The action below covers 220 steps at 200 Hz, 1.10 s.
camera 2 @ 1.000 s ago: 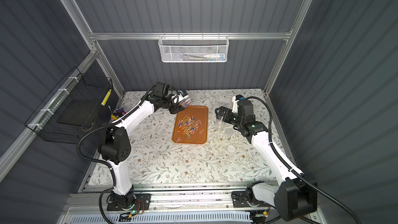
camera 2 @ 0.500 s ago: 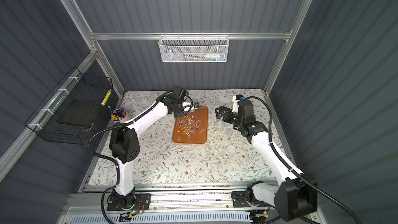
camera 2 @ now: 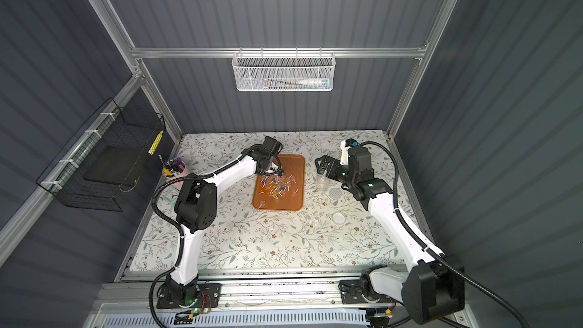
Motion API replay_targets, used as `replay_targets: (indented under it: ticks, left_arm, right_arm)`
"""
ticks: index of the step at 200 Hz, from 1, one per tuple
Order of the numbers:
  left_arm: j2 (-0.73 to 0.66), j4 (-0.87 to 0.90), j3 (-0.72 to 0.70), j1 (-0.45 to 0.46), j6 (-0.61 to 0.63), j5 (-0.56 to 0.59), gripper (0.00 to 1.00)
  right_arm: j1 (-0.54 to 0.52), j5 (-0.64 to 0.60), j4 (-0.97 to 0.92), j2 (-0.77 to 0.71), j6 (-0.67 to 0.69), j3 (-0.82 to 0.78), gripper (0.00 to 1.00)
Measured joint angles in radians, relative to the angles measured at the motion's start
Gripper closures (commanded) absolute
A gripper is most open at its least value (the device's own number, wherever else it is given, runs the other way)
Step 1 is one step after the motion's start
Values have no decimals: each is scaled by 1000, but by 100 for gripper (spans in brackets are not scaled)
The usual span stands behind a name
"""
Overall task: Pour the candies out of the jar
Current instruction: 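Pour the candies out of the jar onto the tray.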
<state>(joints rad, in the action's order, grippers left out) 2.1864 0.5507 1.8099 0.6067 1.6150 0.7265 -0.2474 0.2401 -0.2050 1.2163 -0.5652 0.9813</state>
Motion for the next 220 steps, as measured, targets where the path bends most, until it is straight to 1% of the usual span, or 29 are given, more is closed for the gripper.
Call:
replay_targets:
  ticks: [36,170,220]
  left_arm:
    - [0,-35,0,8,42,7,100]
    - [0,-78,-5,25,42,3,100]
    - [-11,-48,3,26,-44,-72,100]
  right_arm:
    - [0,0,3,0,0,-6,1]
    - [0,0,3,0,0,-6,1]
    - [0,-1,2,-2,0,-6,1]
